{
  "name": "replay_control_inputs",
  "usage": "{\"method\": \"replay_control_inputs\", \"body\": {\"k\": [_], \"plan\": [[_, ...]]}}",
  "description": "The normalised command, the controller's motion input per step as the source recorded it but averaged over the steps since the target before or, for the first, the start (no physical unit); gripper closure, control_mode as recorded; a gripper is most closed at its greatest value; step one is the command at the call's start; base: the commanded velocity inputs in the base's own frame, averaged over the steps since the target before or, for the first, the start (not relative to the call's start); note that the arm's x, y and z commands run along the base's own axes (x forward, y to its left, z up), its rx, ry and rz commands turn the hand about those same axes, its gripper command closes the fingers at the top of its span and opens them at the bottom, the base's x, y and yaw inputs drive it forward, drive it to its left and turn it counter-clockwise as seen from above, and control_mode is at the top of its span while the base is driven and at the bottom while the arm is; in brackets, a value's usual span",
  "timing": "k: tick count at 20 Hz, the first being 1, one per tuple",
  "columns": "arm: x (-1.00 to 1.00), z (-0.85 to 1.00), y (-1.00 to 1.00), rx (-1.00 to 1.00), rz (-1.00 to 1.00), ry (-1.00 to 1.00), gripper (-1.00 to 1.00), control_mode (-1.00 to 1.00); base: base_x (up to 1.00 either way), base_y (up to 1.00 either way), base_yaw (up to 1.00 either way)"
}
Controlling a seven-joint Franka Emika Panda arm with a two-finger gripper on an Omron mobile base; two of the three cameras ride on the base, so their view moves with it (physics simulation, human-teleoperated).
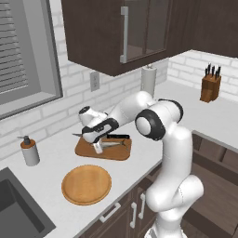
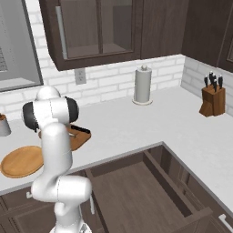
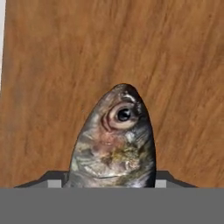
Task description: Pick up the knife from the drawer and place it on the cutting board. Then place the meat from the plate to the cutting board.
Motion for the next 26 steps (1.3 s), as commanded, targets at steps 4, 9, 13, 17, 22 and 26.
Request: {"method": "replay_control_inputs", "body": {"k": [4, 9, 13, 17, 22, 26], "plan": [[-0.02, 0.16, 0.0, 0.0, 0.0, 0.0, -1.0, -1.0, 0.0, 0.0, 0.0], [-0.17, 0.33, 0.0, 0.0, 0.0, -0.04, -1.0, -1.0, 0.0, 0.0, 0.0], [-0.64, 0.65, 0.06, 0.05, 0.0, -0.11, -1.0, -1.0, 0.0, 0.0, 0.0], [-0.63, 0.75, 0.0, 0.0, 0.0, -0.22, -1.0, -1.0, 0.0, 0.0, 0.0], [-0.72, 0.59, -0.01, 0.0, 0.0, -0.27, -1.0, -1.0, 0.0, 0.0, 0.0], [-0.81, 0.48, -0.33, 0.05, 0.0, -0.21, -1.0, -1.0, 0.0, 0.0, 0.0]]}}
